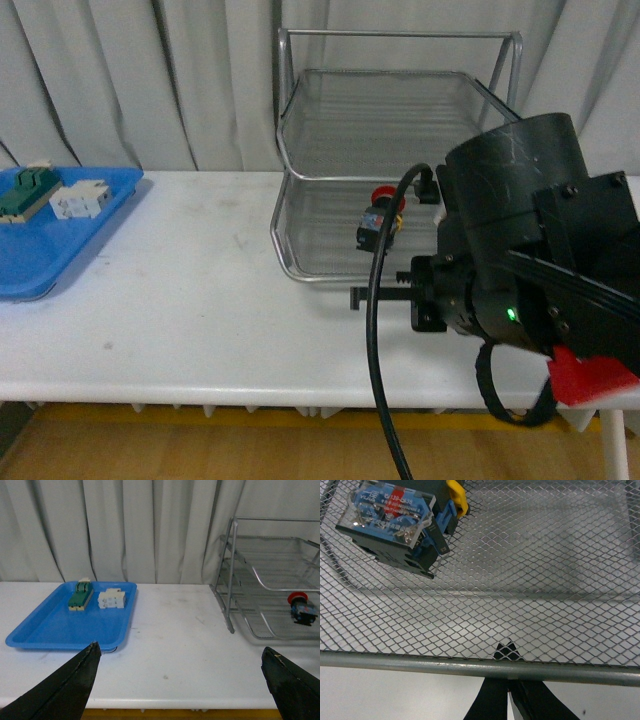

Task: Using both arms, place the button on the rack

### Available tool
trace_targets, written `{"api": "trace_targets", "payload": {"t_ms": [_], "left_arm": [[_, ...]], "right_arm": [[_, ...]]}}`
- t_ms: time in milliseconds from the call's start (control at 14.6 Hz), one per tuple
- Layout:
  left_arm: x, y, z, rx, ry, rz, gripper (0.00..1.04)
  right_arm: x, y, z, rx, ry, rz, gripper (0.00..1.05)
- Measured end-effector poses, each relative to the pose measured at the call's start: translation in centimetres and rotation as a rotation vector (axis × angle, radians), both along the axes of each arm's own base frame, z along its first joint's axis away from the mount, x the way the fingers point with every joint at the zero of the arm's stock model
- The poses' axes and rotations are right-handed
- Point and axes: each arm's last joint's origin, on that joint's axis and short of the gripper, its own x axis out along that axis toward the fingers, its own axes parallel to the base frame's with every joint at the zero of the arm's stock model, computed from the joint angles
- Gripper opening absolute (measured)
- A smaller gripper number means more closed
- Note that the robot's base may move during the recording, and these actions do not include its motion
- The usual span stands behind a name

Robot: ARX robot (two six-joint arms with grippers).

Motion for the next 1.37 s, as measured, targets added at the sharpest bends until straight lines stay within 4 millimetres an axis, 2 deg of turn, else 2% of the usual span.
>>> {"api": "trace_targets", "payload": {"t_ms": [206,275,344,412,550,619,687,756,825,893,962,1031,1100,1168,1237,1375], "left_arm": [[0.0,0.0,0.0,0.0,0.0,0.0,0.98],[0.0,0.0,0.0,0.0,0.0,0.0,0.98],[0.0,0.0,0.0,0.0,0.0,0.0,0.98],[0.0,0.0,0.0,0.0,0.0,0.0,0.98],[0.0,0.0,0.0,0.0,0.0,0.0,0.98],[0.0,0.0,0.0,0.0,0.0,0.0,0.98],[0.0,0.0,0.0,0.0,0.0,0.0,0.98],[0.0,0.0,0.0,0.0,0.0,0.002,0.98],[0.0,0.0,0.0,0.0,-0.004,-0.005,0.98],[0.0,0.0,0.0,0.0,0.002,0.0,0.98],[0.0,0.0,0.0,0.0,0.001,0.004,0.98],[0.0,0.0,0.0,0.0,0.001,0.003,0.98],[0.0,0.0,0.0,0.0,0.001,0.003,0.98],[0.0,0.0,0.0,0.0,0.001,0.003,0.98],[0.0,0.0,0.0,0.0,0.001,0.003,0.98],[0.0,0.0,0.0,0.0,0.001,0.003,0.98]], "right_arm": [[4.8,-0.1,-0.1,-0.053,-0.055,-0.028,0.02],[5.8,-0.3,0.2,-0.059,-0.087,-0.035,0.02],[6.0,-0.5,0.6,-0.055,-0.11,-0.031,0.02],[4.8,-1.3,1.1,-0.034,-0.113,-0.018,0.02],[0.1,-4.4,2.7,0.08,-0.032,-0.028,0.02],[-2.3,-6.8,3.8,0.157,-0.076,-0.079,0.02],[-5.0,-9.0,5.3,0.203,-0.147,-0.133,0.07],[-6.2,-9.8,5.8,0.182,-0.356,-0.183,0.03],[-7.6,-10.3,5.3,0.102,-0.488,-0.173,0.02],[-9.5,-10.9,4.4,0.035,-0.519,-0.135,0.02],[-11.1,-11.6,5.0,-0.001,-0.588,-0.124,0.02],[-12.0,-12.3,6.7,-0.014,-0.665,-0.13,0.02],[-13.0,-12.7,7.1,-0.027,-0.654,-0.126,0.02],[-15.4,-13.4,7.1,-0.045,-0.627,-0.119,0.02],[-16.9,-13.9,7.6,-0.042,-0.653,-0.114,0.02],[-18.2,-14.7,7.3,-0.041,-0.633,-0.105,0.02]]}}
